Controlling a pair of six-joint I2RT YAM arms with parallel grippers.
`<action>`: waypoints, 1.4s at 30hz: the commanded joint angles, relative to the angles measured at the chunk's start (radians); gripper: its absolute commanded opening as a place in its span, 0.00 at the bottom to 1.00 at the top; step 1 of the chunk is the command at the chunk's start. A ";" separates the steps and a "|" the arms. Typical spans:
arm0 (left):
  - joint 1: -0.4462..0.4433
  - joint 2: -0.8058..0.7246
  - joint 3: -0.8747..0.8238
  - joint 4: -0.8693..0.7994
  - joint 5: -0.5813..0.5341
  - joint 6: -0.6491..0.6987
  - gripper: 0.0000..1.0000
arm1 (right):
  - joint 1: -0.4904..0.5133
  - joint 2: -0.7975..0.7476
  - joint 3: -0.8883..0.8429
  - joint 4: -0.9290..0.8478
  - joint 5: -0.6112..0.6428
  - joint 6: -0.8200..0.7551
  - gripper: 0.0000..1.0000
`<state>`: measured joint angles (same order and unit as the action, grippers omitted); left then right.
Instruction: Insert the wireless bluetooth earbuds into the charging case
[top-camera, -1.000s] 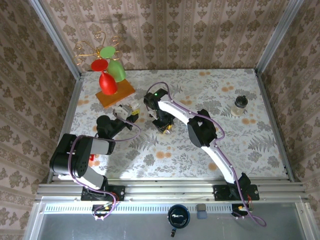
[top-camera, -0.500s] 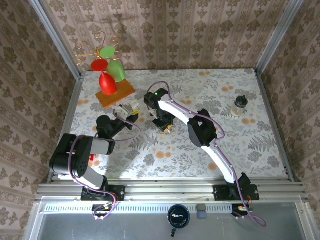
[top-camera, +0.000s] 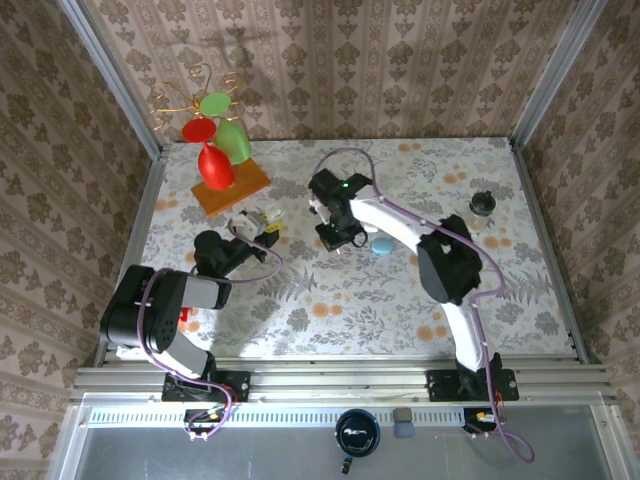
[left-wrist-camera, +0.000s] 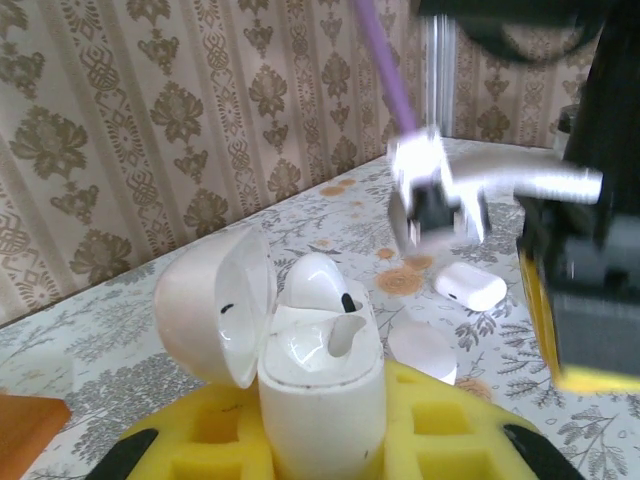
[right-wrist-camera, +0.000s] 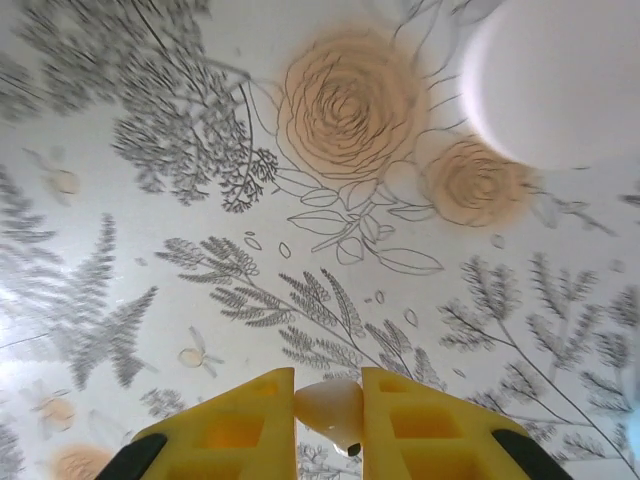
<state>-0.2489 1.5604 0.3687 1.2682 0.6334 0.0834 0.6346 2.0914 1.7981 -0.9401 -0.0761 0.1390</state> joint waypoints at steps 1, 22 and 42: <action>-0.014 0.009 0.038 0.028 0.078 0.019 0.05 | -0.026 -0.149 -0.132 0.265 -0.090 0.064 0.20; -0.168 0.100 0.149 0.027 0.097 0.008 0.05 | -0.050 -0.555 -0.583 0.973 -0.226 0.138 0.19; -0.186 0.081 0.161 0.028 0.139 -0.027 0.05 | 0.027 -0.483 -0.486 0.871 -0.233 -0.005 0.20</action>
<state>-0.4309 1.6524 0.5117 1.2690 0.7486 0.0673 0.6537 1.5875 1.2755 -0.0380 -0.3004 0.1650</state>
